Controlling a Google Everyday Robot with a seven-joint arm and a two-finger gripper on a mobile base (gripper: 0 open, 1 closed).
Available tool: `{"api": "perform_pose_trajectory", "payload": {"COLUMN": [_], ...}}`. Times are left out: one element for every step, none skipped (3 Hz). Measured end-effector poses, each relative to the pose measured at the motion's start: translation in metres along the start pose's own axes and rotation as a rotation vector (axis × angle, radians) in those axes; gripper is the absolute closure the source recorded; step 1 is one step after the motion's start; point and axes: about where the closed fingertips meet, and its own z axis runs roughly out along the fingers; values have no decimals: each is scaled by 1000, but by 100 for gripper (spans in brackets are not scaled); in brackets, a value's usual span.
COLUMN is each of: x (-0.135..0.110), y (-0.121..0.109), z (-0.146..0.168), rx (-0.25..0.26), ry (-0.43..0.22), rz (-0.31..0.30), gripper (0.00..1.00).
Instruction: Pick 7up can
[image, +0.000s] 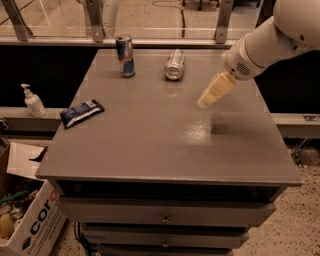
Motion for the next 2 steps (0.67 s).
{"api": "perform_pose_trajectory", "payload": {"x": [-10,-23], "y": [-4,-21], "z": [30,65], "rx": [0,28], "ry": [-62,-123], "rz": [54,112], "gripper": [0,0]}}
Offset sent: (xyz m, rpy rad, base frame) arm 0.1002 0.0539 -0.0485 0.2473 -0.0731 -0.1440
